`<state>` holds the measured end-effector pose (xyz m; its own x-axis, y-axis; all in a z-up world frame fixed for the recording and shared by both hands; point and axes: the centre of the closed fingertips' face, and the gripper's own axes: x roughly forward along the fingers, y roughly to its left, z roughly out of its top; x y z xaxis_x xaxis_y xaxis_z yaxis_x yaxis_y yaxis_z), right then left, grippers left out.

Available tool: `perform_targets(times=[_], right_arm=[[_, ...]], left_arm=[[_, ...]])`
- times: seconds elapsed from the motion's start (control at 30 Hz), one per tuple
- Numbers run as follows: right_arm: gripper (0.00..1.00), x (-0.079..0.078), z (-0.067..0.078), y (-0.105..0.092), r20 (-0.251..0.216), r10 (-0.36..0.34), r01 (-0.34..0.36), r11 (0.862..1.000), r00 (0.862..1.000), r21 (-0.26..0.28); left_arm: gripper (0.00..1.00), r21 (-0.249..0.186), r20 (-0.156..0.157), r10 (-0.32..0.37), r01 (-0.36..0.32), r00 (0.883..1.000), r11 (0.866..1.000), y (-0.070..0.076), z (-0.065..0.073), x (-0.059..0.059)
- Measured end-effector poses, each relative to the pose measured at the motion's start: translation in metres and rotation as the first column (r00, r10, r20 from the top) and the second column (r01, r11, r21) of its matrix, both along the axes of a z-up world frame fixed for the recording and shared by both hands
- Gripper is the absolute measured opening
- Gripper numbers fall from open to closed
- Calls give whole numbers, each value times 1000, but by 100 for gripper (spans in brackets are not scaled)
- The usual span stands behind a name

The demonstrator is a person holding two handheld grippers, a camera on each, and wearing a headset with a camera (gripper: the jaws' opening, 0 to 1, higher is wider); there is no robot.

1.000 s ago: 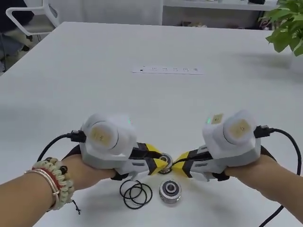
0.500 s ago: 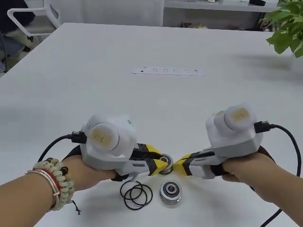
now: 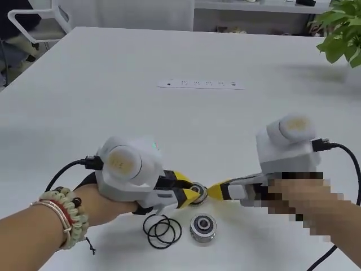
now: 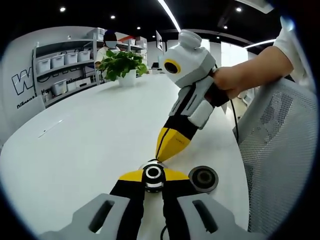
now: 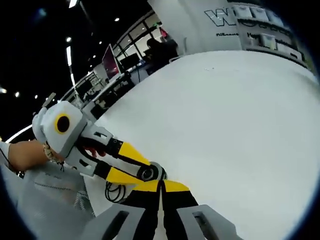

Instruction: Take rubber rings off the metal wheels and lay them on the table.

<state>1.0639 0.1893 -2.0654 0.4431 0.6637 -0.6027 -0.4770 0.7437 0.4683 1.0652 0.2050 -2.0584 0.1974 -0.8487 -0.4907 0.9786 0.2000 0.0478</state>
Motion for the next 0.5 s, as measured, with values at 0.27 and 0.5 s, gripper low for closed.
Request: perform_targets(times=[0.27, 0.5], right_arm=[[0, -2, 1, 5, 73, 65, -58, 995, 995, -87], [0, -2, 4, 7, 77, 74, -66, 993, 994, -95]], left_arm=[[8, -1, 4, -3, 3, 1000, 1000, -1, 0, -1], [8, -5, 5, -1, 1, 1000, 1000, -1, 0, 0]])
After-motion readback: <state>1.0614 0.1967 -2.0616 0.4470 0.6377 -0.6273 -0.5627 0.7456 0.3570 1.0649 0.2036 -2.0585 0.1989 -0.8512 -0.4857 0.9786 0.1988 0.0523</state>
